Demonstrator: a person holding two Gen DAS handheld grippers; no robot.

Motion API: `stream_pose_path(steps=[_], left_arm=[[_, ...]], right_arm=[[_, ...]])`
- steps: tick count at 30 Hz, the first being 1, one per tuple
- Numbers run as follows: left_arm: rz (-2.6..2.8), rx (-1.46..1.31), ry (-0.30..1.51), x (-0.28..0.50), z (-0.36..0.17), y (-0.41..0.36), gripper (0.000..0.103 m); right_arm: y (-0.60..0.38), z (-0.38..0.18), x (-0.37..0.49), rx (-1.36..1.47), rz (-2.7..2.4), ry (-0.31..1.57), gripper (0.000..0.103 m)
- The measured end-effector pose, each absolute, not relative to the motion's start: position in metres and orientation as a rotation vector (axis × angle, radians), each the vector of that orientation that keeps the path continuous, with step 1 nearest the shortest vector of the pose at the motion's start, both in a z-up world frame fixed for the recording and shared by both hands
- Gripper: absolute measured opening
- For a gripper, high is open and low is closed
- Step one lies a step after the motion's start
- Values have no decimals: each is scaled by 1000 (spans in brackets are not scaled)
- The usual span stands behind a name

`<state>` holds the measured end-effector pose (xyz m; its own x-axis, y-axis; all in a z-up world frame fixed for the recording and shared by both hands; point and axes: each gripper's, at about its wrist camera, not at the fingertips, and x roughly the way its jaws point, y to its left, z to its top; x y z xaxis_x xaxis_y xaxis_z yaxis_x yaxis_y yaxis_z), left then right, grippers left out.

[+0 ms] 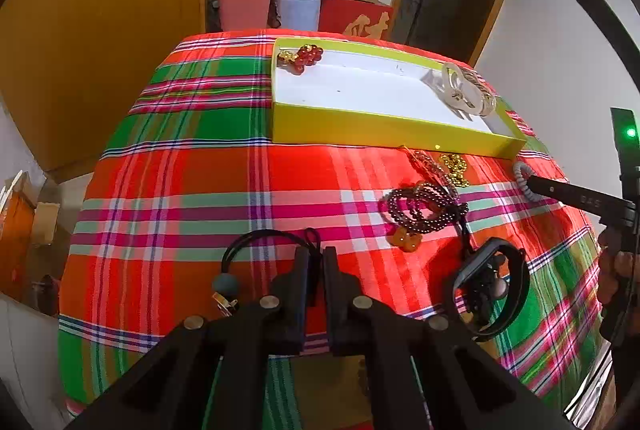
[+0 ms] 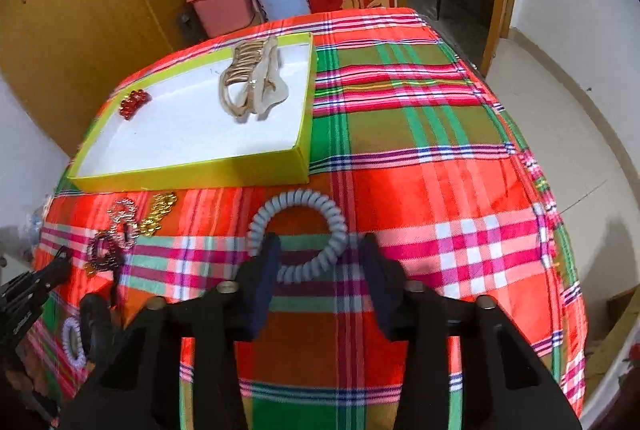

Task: Organize jewelry
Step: 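Grasp the black hair tie with the left gripper while the right grasps the pale blue coil tie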

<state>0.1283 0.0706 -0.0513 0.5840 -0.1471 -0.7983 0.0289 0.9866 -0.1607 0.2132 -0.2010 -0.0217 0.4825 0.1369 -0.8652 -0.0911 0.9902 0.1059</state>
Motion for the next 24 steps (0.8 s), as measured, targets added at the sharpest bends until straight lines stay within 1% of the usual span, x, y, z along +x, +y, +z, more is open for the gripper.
stream_pose_path(steps=[1, 3, 4, 11, 24], left_arm=[[-106, -138, 943, 128, -51, 71, 6], [-114, -144, 943, 128, -51, 70, 6], [-117, -148, 943, 128, -51, 70, 6], [-135, -164, 923, 121, -40, 68, 6], [-193, -202, 838, 96, 5, 60, 6]], right_arm=[[-200, -22, 214, 32, 128, 1055, 29], [-199, -22, 216, 15, 119, 1055, 13], [-198, -22, 216, 5, 116, 1057, 11], [-204, -17, 209, 24, 135, 1039, 10], [-203, 31, 169, 65, 198, 933, 9]])
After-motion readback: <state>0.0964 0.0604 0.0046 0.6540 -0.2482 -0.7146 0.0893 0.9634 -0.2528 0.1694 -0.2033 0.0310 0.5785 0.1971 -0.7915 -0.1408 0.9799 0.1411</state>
